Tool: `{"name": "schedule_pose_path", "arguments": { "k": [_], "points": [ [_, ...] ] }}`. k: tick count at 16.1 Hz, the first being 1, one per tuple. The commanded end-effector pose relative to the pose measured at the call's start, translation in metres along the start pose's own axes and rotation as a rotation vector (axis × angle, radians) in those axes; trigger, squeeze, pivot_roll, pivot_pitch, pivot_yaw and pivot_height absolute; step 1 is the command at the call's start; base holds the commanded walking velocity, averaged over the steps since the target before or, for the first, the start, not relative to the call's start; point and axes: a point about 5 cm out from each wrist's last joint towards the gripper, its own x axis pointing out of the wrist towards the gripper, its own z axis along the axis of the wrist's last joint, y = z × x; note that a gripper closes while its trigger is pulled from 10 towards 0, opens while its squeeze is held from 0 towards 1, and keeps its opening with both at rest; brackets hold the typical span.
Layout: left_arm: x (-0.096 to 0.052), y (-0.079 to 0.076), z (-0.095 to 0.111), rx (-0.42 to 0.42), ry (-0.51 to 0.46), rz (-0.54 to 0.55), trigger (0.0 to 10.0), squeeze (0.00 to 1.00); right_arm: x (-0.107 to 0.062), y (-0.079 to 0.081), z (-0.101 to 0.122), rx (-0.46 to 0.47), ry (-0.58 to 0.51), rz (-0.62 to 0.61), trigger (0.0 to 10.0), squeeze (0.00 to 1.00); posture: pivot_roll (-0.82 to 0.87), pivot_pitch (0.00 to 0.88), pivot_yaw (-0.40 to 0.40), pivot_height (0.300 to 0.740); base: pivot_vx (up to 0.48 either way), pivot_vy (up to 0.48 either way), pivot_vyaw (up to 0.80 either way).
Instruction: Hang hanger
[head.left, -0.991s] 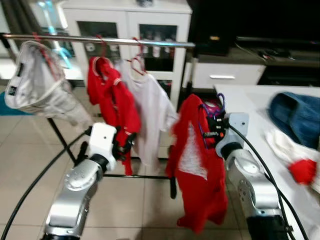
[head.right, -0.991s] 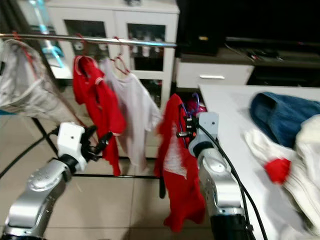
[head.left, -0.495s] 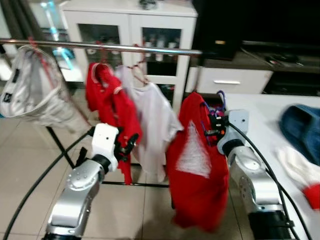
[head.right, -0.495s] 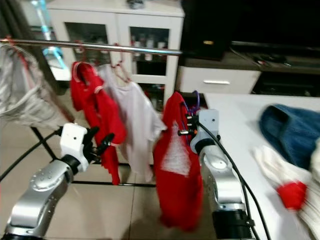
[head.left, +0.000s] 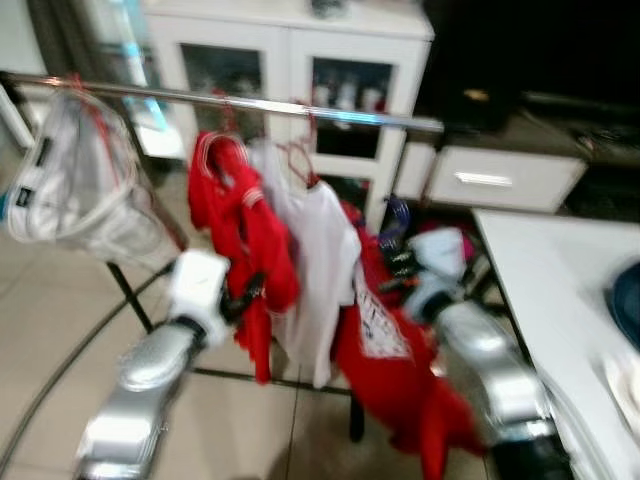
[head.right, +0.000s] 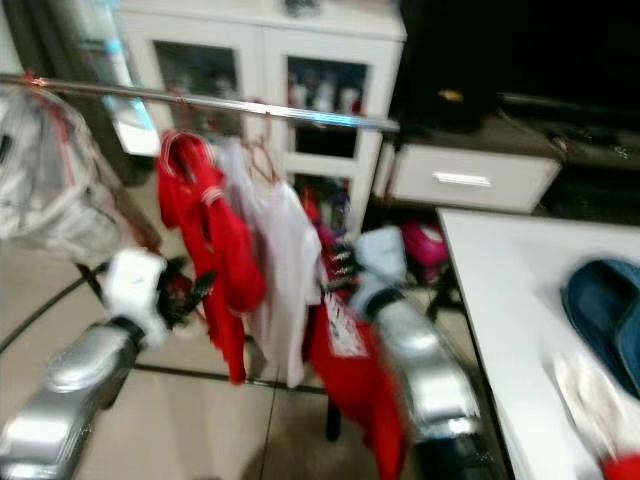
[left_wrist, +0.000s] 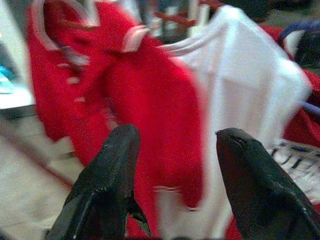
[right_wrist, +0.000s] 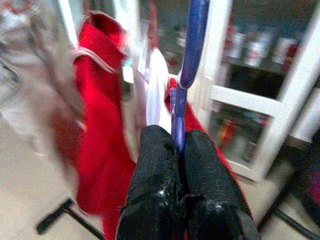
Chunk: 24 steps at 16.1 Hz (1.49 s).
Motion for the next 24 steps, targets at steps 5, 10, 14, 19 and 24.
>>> {"name": "schedule_pose_path", "arguments": {
  "k": [5, 10, 14, 19, 24],
  "points": [
    [0.004, -0.018, 0.01, 0.047, -0.016, -0.128, 10.0, 0.0, -0.005, -0.031, 0.017, -0.015, -0.081, -0.197, 10.0, 0.0, 0.04, 0.0, -0.043, 0.74, 0.279, 0.0, 0.0],
    [-0.001, -0.028, 0.029, 0.076, -0.087, -0.298, 10.0, 0.0, -0.002, -0.035, 0.029, 0.025, -0.149, -0.254, 10.0, 0.0, 0.04, 0.0, -0.036, 0.74, 0.0, 0.0, 0.0],
    [0.0, -0.021, 0.042, 0.076, -0.121, -0.333, 10.0, 0.0, 0.019, -0.031, 0.037, 0.062, -0.108, -0.24, 10.0, 0.0, 0.03, 0.0, -0.018, 0.74, 0.0, 0.0, 0.0],
    [-0.003, -0.02, 0.059, 0.097, -0.174, -0.427, 10.0, 0.0, 0.06, -0.049, 0.06, 0.016, -0.055, -0.314, 10.0, 0.0, 0.05, 0.0, -0.001, 0.74, 0.0, 0.0, 0.0],
    [-0.005, -0.021, 0.068, 0.097, -0.21, -0.444, 10.0, 0.0, 0.078, -0.062, 0.088, 0.032, -0.112, -0.37, 10.0, 0.0, 0.08, 0.0, -0.02, 0.74, 0.0, 0.0, 0.0]
  ]
}}
